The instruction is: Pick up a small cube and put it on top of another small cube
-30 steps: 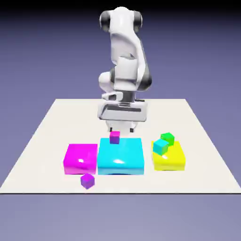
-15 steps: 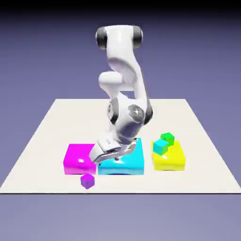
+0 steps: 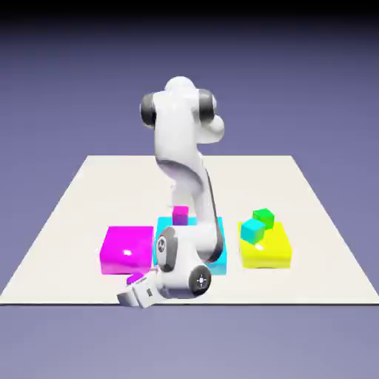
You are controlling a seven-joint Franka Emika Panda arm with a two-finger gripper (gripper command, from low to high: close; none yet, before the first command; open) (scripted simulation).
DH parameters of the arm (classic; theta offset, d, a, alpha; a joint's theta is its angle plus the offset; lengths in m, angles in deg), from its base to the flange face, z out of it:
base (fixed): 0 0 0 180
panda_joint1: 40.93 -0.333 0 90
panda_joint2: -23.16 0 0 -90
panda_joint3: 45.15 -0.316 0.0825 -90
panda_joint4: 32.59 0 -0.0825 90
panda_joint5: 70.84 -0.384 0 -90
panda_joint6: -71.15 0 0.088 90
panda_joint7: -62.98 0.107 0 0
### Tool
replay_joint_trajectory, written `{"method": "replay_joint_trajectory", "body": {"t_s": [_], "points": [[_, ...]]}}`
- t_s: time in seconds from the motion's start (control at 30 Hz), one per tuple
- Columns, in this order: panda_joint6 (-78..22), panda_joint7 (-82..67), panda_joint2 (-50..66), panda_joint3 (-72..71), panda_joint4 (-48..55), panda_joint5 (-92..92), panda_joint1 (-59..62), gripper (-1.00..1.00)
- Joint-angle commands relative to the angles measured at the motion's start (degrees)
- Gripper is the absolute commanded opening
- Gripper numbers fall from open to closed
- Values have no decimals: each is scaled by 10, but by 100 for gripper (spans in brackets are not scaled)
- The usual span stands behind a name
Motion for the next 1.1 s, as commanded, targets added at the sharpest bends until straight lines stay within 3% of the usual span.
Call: {"method": "replay_joint_trajectory", "body": {"t_s": [0.0,0.07,0.8,0.97,1.0,1.07], "points": [[-25,-8,-7,-6,18,-9,-9,-100],[-69,-22,-23,-14,46,-28,-26,-100],[-111,124,-438,87,-380,-315,-171,-100],[-18,134,-431,96,-465,-300,-162,-100],[-18,134,-431,96,-465,-300,-162,100],[-41,132,-433,93,-445,-304,-164,100]]}}
